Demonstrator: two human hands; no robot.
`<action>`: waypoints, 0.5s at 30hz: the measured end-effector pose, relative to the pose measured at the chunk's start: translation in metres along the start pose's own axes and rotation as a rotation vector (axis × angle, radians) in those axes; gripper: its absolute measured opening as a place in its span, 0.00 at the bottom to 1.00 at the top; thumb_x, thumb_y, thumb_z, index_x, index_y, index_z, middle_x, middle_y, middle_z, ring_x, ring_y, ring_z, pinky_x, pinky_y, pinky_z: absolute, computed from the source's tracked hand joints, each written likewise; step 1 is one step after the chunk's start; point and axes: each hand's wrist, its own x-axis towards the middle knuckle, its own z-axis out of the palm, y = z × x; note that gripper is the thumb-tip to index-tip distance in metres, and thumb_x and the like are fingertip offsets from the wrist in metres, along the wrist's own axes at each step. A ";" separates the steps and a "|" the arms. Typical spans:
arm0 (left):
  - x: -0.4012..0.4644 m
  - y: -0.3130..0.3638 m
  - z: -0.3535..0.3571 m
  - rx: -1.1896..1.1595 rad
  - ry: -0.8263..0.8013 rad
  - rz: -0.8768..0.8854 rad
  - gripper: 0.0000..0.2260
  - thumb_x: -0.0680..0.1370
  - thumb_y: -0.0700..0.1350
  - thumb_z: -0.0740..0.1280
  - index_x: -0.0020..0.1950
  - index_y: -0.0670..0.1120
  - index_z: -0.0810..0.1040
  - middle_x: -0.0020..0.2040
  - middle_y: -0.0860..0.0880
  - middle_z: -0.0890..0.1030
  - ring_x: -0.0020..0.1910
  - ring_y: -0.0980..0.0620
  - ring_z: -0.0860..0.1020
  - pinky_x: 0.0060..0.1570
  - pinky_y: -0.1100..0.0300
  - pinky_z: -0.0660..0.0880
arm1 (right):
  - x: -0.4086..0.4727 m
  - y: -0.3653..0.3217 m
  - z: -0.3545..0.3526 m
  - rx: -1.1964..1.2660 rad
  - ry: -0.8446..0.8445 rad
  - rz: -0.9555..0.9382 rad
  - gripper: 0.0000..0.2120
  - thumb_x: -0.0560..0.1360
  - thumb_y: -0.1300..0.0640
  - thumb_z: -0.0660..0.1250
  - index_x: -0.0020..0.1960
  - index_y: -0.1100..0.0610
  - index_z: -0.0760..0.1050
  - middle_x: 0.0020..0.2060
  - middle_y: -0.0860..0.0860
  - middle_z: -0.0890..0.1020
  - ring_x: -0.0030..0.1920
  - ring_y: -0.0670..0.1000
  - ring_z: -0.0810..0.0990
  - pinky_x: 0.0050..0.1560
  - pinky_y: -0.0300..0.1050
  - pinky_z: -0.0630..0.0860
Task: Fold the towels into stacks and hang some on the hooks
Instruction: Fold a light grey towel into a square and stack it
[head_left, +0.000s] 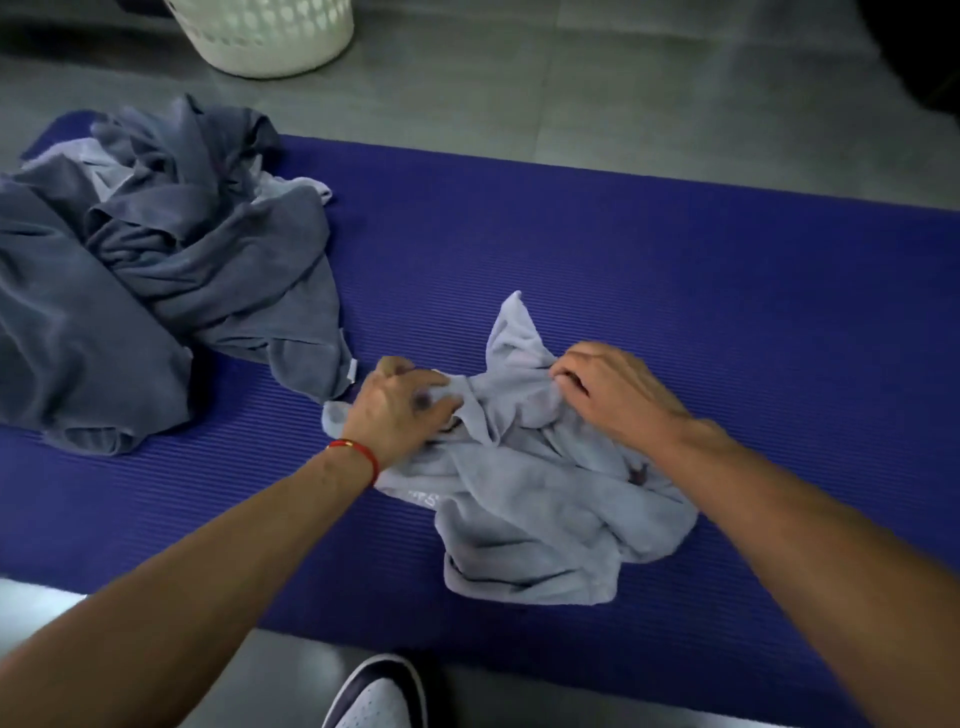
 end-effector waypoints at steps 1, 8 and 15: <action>0.004 0.008 0.002 -0.006 -0.051 0.041 0.16 0.75 0.62 0.67 0.50 0.51 0.86 0.49 0.54 0.81 0.47 0.55 0.78 0.57 0.54 0.75 | -0.011 0.008 -0.011 -0.004 -0.022 0.006 0.12 0.84 0.55 0.61 0.61 0.54 0.81 0.58 0.50 0.80 0.61 0.52 0.77 0.59 0.45 0.69; 0.003 0.043 0.018 -0.052 -0.065 0.171 0.04 0.74 0.48 0.76 0.42 0.54 0.82 0.41 0.56 0.82 0.43 0.58 0.79 0.45 0.67 0.71 | -0.090 0.033 -0.060 0.044 -0.408 -0.061 0.13 0.83 0.57 0.60 0.62 0.46 0.78 0.58 0.38 0.77 0.57 0.40 0.76 0.58 0.38 0.72; -0.015 0.020 0.006 0.071 -0.072 0.195 0.23 0.72 0.42 0.77 0.66 0.52 0.79 0.46 0.55 0.79 0.52 0.51 0.72 0.55 0.64 0.66 | -0.058 0.080 -0.043 -0.044 -0.340 0.069 0.24 0.81 0.58 0.62 0.72 0.40 0.62 0.67 0.43 0.70 0.53 0.46 0.77 0.53 0.53 0.77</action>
